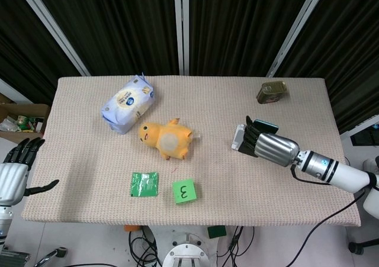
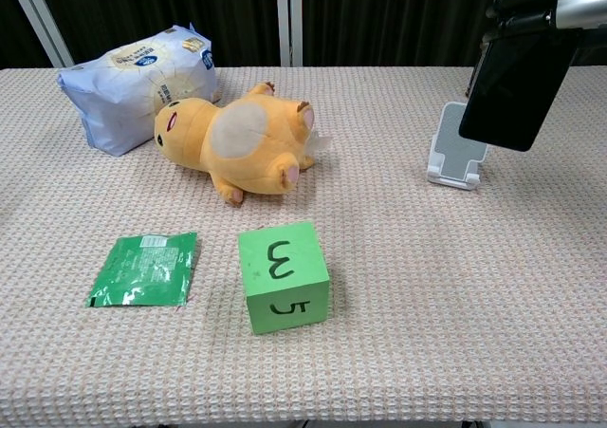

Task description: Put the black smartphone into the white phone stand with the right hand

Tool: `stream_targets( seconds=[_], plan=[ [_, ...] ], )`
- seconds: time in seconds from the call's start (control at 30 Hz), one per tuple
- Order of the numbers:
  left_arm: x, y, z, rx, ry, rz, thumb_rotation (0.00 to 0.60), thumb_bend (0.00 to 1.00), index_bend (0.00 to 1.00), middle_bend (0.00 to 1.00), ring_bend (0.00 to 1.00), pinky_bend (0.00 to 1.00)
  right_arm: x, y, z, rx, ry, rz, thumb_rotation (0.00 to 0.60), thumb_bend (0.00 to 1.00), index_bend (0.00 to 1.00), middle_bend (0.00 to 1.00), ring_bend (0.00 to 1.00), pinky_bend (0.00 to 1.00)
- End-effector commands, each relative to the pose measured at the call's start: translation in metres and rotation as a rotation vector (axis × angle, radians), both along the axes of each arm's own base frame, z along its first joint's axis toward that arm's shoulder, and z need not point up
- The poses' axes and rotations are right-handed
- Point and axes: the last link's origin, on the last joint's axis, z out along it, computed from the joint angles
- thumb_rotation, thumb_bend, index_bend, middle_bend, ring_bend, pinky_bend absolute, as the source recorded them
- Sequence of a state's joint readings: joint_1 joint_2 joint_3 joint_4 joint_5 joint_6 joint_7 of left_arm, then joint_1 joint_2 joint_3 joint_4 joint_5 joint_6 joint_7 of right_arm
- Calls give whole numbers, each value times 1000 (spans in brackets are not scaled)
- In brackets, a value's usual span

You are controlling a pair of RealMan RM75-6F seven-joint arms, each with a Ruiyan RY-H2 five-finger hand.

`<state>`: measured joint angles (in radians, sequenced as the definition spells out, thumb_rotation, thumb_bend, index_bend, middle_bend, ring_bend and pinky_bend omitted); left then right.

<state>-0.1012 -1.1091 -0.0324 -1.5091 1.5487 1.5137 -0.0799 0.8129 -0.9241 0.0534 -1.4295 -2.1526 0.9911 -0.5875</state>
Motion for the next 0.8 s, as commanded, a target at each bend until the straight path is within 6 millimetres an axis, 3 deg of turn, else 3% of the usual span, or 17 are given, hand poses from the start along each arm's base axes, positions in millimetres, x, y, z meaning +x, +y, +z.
stream_targets(
  seconds=[0.03, 0.27, 0.47, 0.8],
  plan=[
    [0, 0, 0, 1, -2, -1, 446, 0, 88, 78, 45, 177, -4, -13, -2, -4, 115, 16, 600, 628, 450, 549, 551, 175],
    [-4, -1, -1, 8, -10, 1, 448, 0, 88, 77, 45, 177, -1, -24, -8, -12, 135, 18, 600, 628, 440, 539, 551, 135],
    [-6, 0, -1, 4, -11, 5, 516, 0, 88, 77, 45, 177, -9, -30, -26, -47, 142, 12, 600, 624, 375, 519, 547, 42],
    [-10, 0, 0, 5, -10, 13, 526, 0, 88, 78, 45, 176, -9, -39, -50, -113, 114, 18, 600, 624, 368, 509, 538, 33]
  ],
)
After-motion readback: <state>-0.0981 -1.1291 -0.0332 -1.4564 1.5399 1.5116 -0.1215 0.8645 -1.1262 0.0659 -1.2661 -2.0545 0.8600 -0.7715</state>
